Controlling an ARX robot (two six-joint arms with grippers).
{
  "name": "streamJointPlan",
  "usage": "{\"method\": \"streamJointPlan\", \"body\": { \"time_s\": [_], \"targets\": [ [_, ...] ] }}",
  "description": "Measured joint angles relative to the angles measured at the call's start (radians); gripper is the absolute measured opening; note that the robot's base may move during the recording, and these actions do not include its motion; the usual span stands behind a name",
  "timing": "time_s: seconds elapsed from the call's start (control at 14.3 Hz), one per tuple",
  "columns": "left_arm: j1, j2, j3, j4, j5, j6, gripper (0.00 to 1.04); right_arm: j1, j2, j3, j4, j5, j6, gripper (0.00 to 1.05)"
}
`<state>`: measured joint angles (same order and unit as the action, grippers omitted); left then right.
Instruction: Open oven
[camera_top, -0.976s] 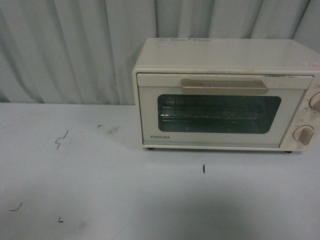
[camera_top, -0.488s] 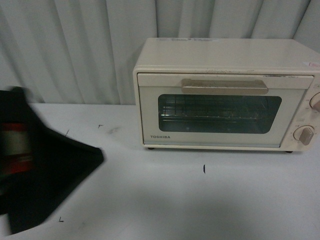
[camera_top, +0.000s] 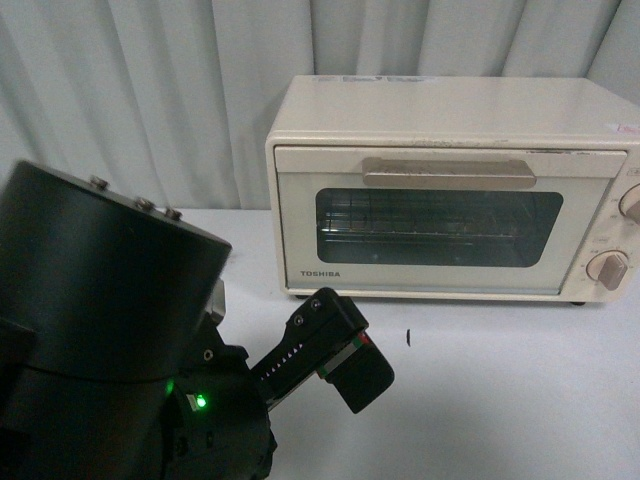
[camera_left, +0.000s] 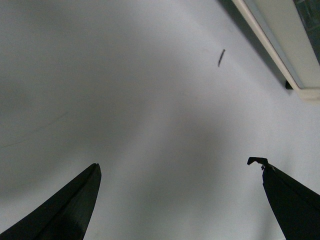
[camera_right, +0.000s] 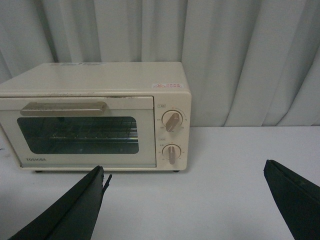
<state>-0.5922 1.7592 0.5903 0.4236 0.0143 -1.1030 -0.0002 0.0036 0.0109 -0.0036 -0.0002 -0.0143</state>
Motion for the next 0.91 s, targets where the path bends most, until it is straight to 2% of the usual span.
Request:
{"method": "streamJointPlan", "body": {
  "time_s": [0.42,0.91],
  "targets": [
    [-0.008,0.185,0.095,0.115,-0.043,-0.191,0.98,0.000,0.000,0.000,0.000,0.000,0.000,0.98],
    [-0.017,0.252,0.130,0.109,-0.077,-0.229,0.98,0.000,0.000,0.000,0.000,0.000,0.000,0.98]
  ]
}}
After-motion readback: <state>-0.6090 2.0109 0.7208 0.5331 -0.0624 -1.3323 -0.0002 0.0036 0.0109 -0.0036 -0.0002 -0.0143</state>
